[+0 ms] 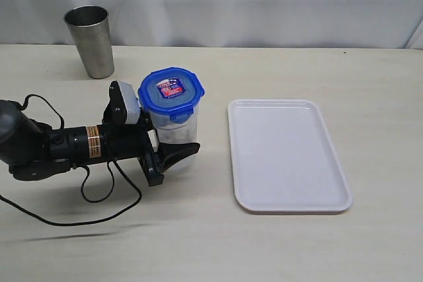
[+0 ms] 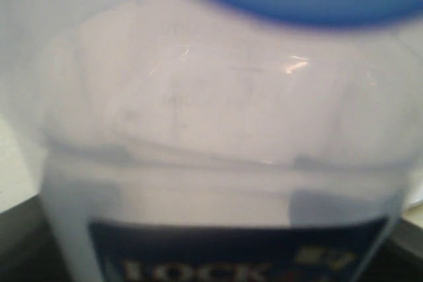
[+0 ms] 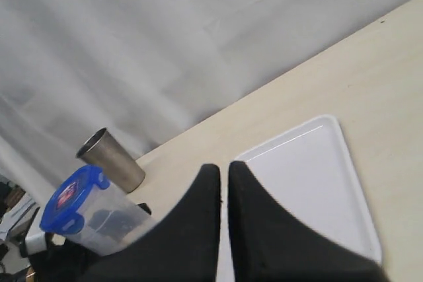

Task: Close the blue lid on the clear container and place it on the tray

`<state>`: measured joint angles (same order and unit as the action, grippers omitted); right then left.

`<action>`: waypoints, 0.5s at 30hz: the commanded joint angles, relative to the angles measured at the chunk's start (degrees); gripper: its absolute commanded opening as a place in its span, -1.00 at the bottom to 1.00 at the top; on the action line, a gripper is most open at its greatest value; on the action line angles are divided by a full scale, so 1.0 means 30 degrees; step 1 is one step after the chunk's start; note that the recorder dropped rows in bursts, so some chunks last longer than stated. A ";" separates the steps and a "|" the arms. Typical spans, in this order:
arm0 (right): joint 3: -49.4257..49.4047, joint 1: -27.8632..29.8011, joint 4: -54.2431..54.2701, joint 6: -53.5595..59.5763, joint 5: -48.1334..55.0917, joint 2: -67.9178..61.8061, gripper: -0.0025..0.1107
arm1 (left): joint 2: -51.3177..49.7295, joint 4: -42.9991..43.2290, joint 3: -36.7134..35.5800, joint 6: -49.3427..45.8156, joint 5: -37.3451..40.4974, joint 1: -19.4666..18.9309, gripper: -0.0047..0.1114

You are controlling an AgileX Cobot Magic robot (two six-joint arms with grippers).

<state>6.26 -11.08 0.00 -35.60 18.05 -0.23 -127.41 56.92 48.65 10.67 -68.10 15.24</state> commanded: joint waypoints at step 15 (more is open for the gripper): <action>-0.2087 0.1307 -0.0725 0.0004 -0.1039 0.0078 -0.88 | 0.0188 -0.0191 0.0037 -0.0023 -0.0622 0.0056 -0.92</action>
<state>0.19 -7.54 -1.54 -35.60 12.93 -0.23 -127.41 56.92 48.65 10.67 -68.10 15.24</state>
